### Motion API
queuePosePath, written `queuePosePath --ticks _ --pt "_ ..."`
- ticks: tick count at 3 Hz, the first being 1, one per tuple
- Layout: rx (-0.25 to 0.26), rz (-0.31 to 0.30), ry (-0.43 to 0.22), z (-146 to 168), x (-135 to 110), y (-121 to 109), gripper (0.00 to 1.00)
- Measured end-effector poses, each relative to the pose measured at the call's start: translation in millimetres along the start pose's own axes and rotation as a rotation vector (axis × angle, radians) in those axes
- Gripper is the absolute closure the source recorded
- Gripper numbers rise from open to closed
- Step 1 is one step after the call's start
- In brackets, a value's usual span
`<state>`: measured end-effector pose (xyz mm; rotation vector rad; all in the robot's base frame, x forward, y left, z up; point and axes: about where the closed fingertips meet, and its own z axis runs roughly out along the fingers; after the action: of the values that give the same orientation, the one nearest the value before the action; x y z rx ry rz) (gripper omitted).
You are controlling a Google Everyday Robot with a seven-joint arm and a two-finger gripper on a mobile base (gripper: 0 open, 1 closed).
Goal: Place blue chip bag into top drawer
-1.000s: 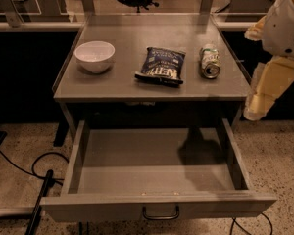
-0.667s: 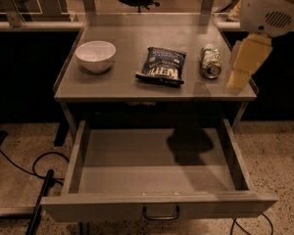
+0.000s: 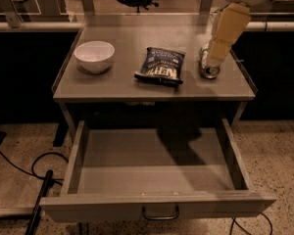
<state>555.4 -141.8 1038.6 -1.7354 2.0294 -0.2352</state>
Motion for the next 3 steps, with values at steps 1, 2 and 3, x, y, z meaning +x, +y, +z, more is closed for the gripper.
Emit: queuePosePath --ticks 1,2,3 --pt "0.004 0.007 -0.010 8.0 -7.3 -3.8 0.00" --pt "0.034 -0.013 -0.043 26.6 -34.9 -22.7 0.00" --pt "0.026 -0.032 -0.094 66.0 -74.9 -49.7 0.00"
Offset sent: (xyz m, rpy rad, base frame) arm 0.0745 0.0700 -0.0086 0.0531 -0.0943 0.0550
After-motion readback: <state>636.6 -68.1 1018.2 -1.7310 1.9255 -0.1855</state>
